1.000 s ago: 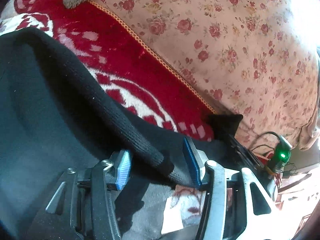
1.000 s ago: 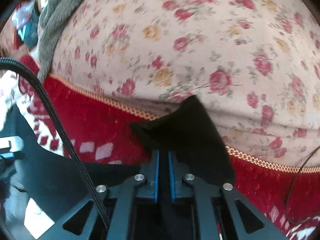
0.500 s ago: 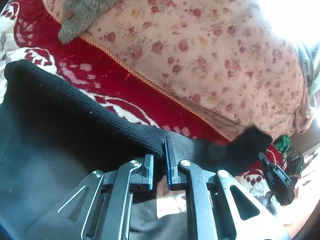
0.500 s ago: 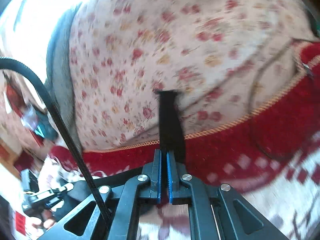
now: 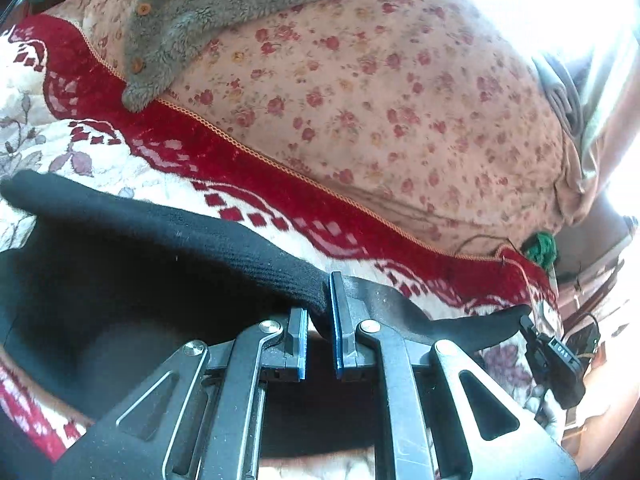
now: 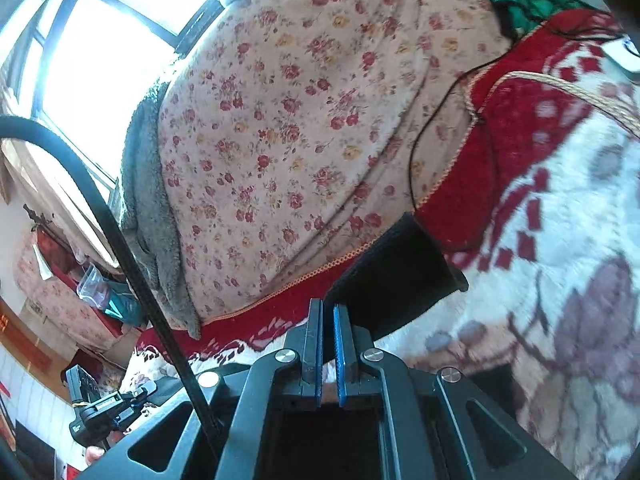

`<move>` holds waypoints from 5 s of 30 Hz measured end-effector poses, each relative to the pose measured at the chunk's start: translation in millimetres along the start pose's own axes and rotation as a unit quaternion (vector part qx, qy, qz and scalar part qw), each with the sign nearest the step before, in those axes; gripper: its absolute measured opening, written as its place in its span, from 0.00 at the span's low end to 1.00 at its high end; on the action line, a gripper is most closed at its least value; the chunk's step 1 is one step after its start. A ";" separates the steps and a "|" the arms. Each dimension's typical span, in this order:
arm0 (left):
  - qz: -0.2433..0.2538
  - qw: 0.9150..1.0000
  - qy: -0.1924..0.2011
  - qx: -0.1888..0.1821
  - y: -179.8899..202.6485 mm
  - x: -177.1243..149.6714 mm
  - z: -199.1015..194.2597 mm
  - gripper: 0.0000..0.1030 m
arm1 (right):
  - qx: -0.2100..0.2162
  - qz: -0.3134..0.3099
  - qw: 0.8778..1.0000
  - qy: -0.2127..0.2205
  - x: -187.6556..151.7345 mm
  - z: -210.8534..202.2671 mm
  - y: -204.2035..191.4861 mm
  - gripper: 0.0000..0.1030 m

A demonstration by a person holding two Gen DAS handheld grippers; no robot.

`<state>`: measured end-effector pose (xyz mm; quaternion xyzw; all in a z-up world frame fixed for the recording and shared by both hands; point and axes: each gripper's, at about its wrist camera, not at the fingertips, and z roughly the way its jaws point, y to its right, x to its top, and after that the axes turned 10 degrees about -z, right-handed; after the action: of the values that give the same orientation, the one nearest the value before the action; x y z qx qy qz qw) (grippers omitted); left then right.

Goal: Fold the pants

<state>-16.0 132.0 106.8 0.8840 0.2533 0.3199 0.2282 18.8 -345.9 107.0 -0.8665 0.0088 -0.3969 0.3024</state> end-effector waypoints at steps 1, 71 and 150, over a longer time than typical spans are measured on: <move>0.004 1.000 0.000 0.001 0.2 -4.4 -2.4 0.08 | 0.000 0.001 1.000 0.001 -3.6 -4.4 0.7 0.04; -0.071 0.986 0.046 0.145 -181.4 -4.0 -67.3 0.45 | 0.158 -0.475 0.849 -0.170 -237.8 154.4 -358.0 0.40; 0.054 0.986 0.027 0.154 -89.9 -27.9 21.3 0.33 | 0.166 -0.312 0.905 -0.237 -125.8 225.0 -239.7 0.14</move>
<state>-47.2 179.3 28.7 0.9120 0.2576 0.3126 0.0651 34.8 -1.6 35.4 -0.8311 -0.3994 -0.2498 0.2956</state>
